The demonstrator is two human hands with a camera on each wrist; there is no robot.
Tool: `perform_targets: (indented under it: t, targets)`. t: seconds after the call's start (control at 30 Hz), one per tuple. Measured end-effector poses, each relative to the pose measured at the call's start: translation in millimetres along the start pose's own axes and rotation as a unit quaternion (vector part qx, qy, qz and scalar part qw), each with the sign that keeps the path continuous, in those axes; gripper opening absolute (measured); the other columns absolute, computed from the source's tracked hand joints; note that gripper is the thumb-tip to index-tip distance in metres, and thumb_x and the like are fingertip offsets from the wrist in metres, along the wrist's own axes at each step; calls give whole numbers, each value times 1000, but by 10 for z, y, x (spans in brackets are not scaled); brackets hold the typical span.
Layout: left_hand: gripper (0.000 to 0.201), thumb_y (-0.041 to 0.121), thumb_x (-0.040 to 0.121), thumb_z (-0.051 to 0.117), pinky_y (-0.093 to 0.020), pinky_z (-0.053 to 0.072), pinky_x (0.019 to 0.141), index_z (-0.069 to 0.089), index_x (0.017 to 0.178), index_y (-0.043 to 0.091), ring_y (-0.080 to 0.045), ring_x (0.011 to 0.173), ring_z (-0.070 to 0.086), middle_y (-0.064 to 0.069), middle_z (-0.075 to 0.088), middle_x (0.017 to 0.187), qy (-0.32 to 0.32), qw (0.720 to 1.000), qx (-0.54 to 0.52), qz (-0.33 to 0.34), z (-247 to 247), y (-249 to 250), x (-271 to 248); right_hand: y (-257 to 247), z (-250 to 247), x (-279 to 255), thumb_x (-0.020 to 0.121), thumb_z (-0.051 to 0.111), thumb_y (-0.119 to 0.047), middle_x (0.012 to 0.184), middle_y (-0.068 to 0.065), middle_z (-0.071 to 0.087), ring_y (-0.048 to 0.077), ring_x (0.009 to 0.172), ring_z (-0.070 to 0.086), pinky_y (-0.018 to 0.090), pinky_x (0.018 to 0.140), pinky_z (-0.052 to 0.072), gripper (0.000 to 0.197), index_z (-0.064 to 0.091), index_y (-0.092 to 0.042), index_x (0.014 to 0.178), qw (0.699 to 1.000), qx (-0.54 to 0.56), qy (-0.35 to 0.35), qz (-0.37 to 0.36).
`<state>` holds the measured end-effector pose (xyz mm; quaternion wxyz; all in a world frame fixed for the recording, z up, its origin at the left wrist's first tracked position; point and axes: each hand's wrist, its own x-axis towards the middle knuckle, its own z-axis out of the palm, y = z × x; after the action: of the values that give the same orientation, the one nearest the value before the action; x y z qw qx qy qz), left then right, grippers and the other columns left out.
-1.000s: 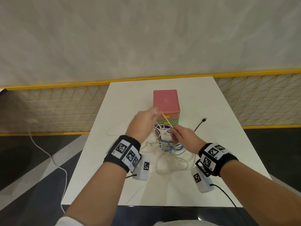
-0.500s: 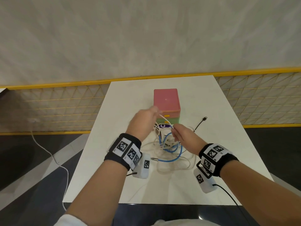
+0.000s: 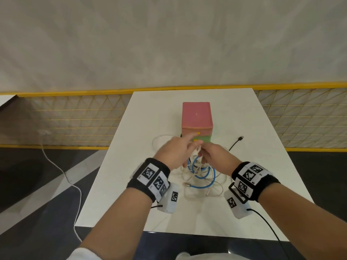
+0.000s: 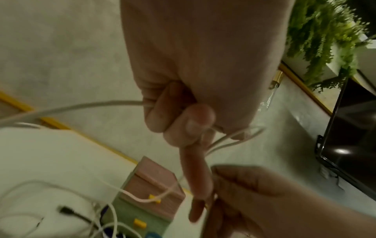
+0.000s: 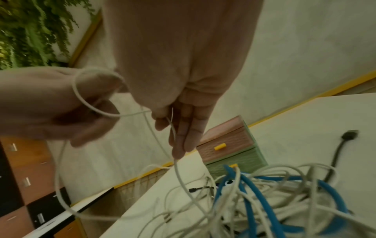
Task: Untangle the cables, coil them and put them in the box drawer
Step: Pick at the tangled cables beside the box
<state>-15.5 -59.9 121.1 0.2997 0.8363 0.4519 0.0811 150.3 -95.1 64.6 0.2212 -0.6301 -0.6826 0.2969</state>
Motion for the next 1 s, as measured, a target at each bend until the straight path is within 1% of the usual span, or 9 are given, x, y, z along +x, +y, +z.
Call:
perform_targets:
  t: [0.13, 0.2, 0.3, 0.43, 0.5, 0.63, 0.73, 0.83, 1.0]
  targets:
    - [52, 63, 95, 31, -26, 48, 55, 52, 129, 30, -8, 39, 50, -8, 70, 64, 10, 995, -85, -56, 8, -39, 40, -37, -35, 56, 98, 33, -10, 79, 13, 61, 30, 66, 64, 31, 64, 50, 21, 50, -7, 85, 999, 0, 34, -6]
    - [50, 57, 96, 39, -33, 53, 67, 42, 137, 29, -14, 58, 62, -8, 69, 69, 184, 978, -62, -77, -76, -129, 86, 51, -67, 67, 99, 34, -13, 78, 13, 61, 31, 59, 63, 39, 61, 52, 21, 52, -9, 88, 998, -11, 55, 32]
    - [46, 37, 97, 47, -37, 51, 62, 33, 141, 28, -28, 62, 61, -1, 60, 59, 368, 926, -54, -65, -171, -200, 110, 110, -137, 27, 99, 37, -17, 73, 7, 57, 30, 56, 60, 29, 52, 40, 23, 59, -8, 98, 992, -58, 99, 55]
    - [55, 40, 97, 49, -35, 51, 60, 26, 146, 41, -21, 54, 59, 1, 58, 56, 150, 987, -40, 34, 16, -56, 142, -49, -183, 17, 97, 40, -14, 89, 10, 66, 23, 57, 55, 33, 57, 46, 27, 64, -12, 111, 992, -79, 94, -7]
    - [44, 42, 97, 48, -34, 51, 59, 41, 140, 35, -18, 53, 59, -3, 60, 58, 43, 998, -35, 35, 148, -27, 169, -112, -184, 52, 95, 38, -10, 96, 5, 65, 20, 47, 60, 36, 52, 54, 31, 62, -17, 113, 995, -49, 83, -31]
    - [34, 36, 101, 43, -31, 48, 57, 62, 105, 8, -17, 47, 56, -8, 64, 62, 112, 992, -44, -47, 78, -120, 293, 11, -143, 95, 100, 37, -21, 95, 6, 63, 19, 47, 65, 41, 56, 58, 23, 59, -17, 105, 997, -8, 69, -16]
    - [32, 38, 101, 42, -32, 52, 54, 59, 109, 12, -15, 43, 52, -11, 68, 62, 194, 977, -67, -62, -24, -175, 319, 146, -85, 99, 100, 34, -18, 83, 8, 59, 22, 53, 68, 45, 65, 59, 27, 54, -24, 83, 998, 16, 42, 32]
    - [23, 36, 101, 44, -23, 42, 45, 48, 122, 28, -4, 30, 46, -10, 69, 63, 106, 991, -79, -23, 16, -101, 267, 102, -74, 110, 100, 35, -18, 79, 6, 56, 23, 58, 68, 42, 66, 59, 26, 58, -16, 88, 999, 34, 35, 22]
    - [28, 38, 101, 44, -33, 53, 61, 57, 105, 14, -19, 51, 58, -6, 64, 59, 110, 993, -5, -42, -81, -216, 313, 129, -75, 136, 97, 48, -16, 94, -1, 43, 8, 66, 53, 23, 67, 50, 23, 69, -6, 97, 999, -39, 18, -16]
